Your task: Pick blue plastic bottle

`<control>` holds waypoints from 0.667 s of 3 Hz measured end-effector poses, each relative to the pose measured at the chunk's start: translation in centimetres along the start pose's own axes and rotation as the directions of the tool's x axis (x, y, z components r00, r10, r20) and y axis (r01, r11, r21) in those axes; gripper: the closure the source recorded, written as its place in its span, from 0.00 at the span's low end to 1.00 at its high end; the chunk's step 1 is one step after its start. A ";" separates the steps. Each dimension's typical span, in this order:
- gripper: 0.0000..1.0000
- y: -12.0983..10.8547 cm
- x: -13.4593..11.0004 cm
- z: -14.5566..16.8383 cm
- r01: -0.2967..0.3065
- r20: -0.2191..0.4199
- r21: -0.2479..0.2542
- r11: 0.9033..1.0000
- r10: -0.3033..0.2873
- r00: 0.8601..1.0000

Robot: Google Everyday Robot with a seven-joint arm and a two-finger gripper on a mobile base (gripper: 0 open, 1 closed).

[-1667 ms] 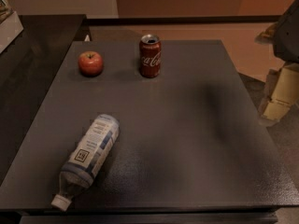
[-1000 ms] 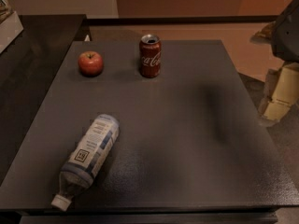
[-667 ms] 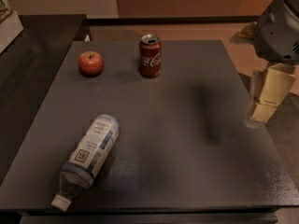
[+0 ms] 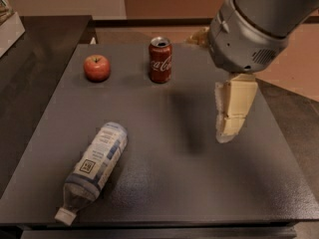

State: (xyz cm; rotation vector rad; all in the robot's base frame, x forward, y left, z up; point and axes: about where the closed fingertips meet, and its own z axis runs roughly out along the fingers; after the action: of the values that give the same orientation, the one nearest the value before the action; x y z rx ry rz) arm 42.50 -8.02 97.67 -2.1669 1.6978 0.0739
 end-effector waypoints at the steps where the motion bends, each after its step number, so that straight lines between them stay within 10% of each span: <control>1: 0.00 -0.3 -5.3 1.7 0.161 0.040 -0.012 0.987 -0.161 0.986; 2: 0.00 0.1 -10.4 3.5 0.312 0.051 -0.032 0.950 -0.310 0.949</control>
Offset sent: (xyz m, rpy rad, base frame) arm -0.0340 0.1704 -0.0241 -0.0724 -0.0560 0.5110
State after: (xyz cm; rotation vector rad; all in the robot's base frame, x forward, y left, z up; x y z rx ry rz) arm 40.32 2.73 97.22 -2.4145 1.3209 0.0707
